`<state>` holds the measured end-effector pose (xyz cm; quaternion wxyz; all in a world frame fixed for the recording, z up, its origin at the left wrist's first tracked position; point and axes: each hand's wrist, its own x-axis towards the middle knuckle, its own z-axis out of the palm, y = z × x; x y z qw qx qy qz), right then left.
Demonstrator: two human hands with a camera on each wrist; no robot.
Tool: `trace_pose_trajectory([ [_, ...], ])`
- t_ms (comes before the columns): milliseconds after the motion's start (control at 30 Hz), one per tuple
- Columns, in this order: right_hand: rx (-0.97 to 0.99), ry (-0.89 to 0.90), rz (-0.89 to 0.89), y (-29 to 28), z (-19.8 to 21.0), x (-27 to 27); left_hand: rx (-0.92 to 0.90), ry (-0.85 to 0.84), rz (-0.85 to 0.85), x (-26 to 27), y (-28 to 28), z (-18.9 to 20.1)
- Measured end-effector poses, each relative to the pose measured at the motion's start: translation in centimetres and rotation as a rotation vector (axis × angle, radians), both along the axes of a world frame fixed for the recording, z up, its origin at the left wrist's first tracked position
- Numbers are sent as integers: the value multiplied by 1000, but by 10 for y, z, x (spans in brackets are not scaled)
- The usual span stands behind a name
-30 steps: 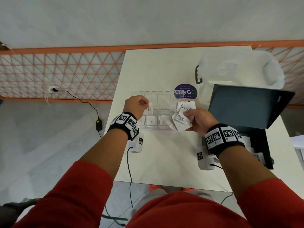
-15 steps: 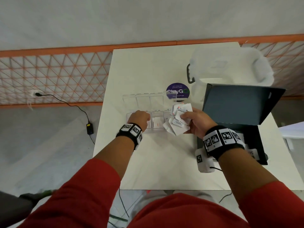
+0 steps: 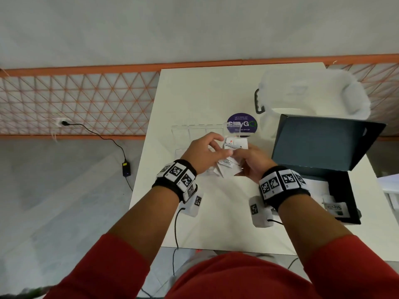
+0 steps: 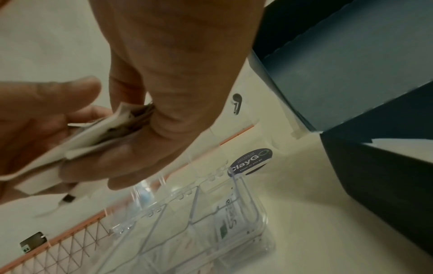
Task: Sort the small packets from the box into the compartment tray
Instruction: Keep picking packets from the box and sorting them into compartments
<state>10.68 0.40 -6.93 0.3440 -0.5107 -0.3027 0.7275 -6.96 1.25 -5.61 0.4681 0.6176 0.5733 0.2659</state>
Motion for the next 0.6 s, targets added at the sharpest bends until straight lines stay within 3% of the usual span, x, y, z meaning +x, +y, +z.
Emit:
trace_pose_trajectory([
  [233,-26,53,-45,-2,-2,-5,5,-3,56,1,1,0],
  [433,39,64,-89,-3,-6,2,9,-87,113,5,5,3],
  [600,114,30,-105,-2,-6,-1,54,-54,73,13,5,4],
])
